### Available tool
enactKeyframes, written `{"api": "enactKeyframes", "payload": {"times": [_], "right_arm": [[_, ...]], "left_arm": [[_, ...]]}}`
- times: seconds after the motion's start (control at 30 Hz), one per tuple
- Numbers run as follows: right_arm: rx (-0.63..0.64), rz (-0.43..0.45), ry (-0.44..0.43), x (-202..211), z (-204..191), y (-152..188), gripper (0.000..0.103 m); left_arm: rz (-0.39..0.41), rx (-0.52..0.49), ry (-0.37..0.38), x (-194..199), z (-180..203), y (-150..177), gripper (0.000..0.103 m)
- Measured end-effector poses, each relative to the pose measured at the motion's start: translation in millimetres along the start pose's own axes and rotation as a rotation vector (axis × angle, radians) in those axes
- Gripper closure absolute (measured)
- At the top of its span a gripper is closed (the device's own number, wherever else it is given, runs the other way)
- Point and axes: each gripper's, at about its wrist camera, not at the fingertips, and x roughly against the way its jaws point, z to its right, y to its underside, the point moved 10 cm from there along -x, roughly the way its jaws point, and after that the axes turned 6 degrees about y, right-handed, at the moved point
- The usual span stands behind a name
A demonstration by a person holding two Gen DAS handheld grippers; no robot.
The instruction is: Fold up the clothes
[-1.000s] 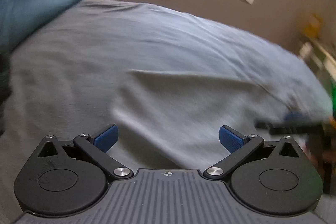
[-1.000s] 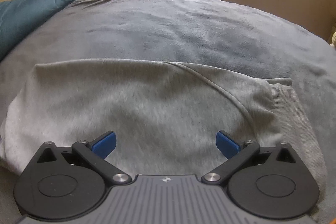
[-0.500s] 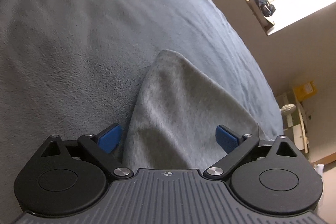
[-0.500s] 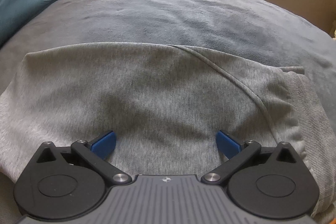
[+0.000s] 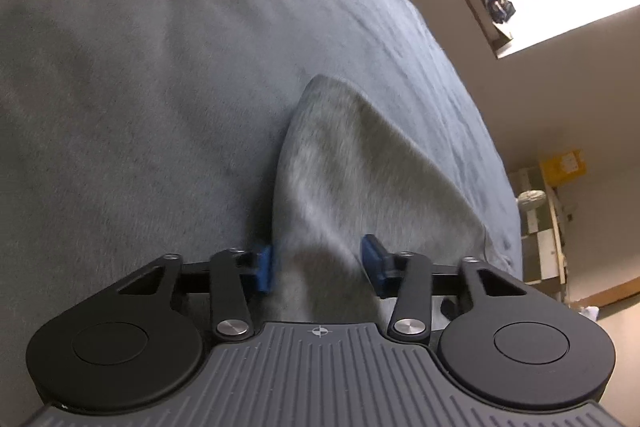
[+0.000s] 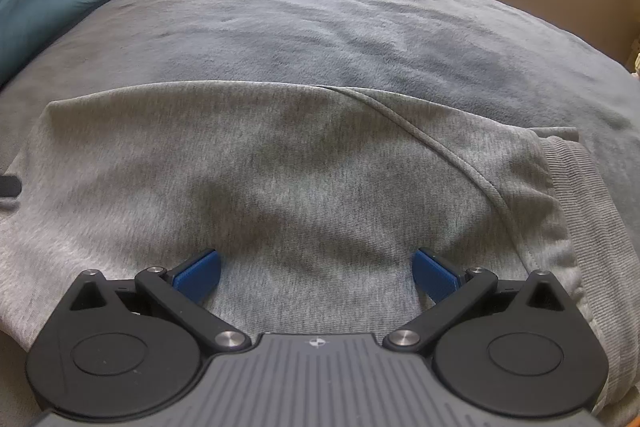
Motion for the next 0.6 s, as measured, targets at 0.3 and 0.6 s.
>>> {"api": "enactKeyframes", "payload": {"times": [0.3,0.6], "right_arm": [[0.009,0.015,-0.003,-1,0,-1,0.000],[0.048,0.110,-0.074,31,5,-5,0.001]], "left_arm": [[0.043,0.012,0.050,20,59,-3,0.094],[0.048,-0.111,0.053,24,131,1,0.094]]}}
